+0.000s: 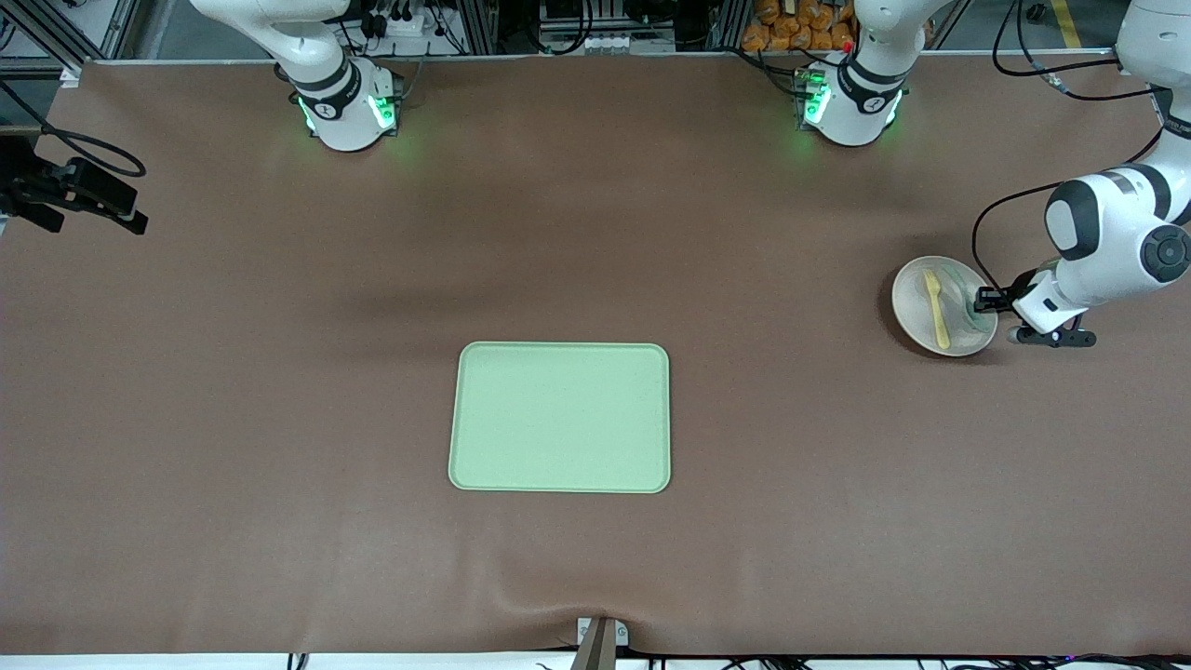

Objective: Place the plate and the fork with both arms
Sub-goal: 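Close the left gripper on the white plate's rim, then carry the plate with the left gripper onto the green tray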

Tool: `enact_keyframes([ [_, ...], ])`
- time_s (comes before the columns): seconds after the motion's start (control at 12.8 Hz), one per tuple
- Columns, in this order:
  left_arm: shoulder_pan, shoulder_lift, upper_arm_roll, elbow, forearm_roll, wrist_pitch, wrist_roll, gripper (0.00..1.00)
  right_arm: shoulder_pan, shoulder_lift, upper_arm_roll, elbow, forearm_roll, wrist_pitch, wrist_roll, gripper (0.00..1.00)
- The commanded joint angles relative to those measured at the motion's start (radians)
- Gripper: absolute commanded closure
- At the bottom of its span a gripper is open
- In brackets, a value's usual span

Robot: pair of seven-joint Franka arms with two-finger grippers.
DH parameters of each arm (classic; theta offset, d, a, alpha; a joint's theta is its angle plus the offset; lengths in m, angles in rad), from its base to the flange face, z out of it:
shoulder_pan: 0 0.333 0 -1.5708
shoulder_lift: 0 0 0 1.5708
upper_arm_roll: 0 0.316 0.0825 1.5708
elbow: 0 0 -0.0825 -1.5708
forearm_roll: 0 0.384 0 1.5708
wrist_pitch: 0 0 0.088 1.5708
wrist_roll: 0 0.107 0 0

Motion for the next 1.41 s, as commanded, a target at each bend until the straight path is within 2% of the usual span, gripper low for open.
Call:
enact_keyframes([
  [0.0,0.008,-0.011,-0.013,-0.007,-0.010,0.003,-0.005,1.00,-0.020,-0.008,0.009,-0.005,0.020,-0.001,-0.014,0.00],
  [0.23,0.005,-0.026,-0.027,0.005,-0.010,0.002,-0.001,1.00,-0.020,-0.008,0.009,-0.005,0.020,-0.001,-0.014,0.00],
  [0.39,0.005,-0.030,-0.054,0.048,-0.010,-0.004,0.003,1.00,-0.020,-0.008,0.009,-0.005,0.020,0.001,-0.014,0.00],
  [0.55,0.005,-0.025,-0.089,0.129,-0.036,-0.103,-0.001,1.00,-0.019,-0.008,0.009,-0.005,0.020,0.001,-0.014,0.00],
  [0.7,0.003,-0.014,-0.129,0.223,-0.163,-0.211,-0.009,1.00,-0.019,-0.008,0.009,-0.005,0.020,0.001,-0.014,0.00],
  [0.94,-0.014,0.004,-0.177,0.302,-0.286,-0.239,-0.061,1.00,-0.019,-0.008,0.009,-0.005,0.020,0.001,-0.014,0.00],
  [1.1,-0.078,0.047,-0.195,0.365,-0.294,-0.239,-0.141,1.00,-0.020,-0.008,0.009,-0.005,0.020,-0.001,-0.014,0.00],
  [1.33,-0.283,0.116,-0.194,0.482,-0.286,-0.241,-0.369,1.00,-0.020,-0.008,0.009,-0.005,0.020,-0.001,-0.014,0.00],
])
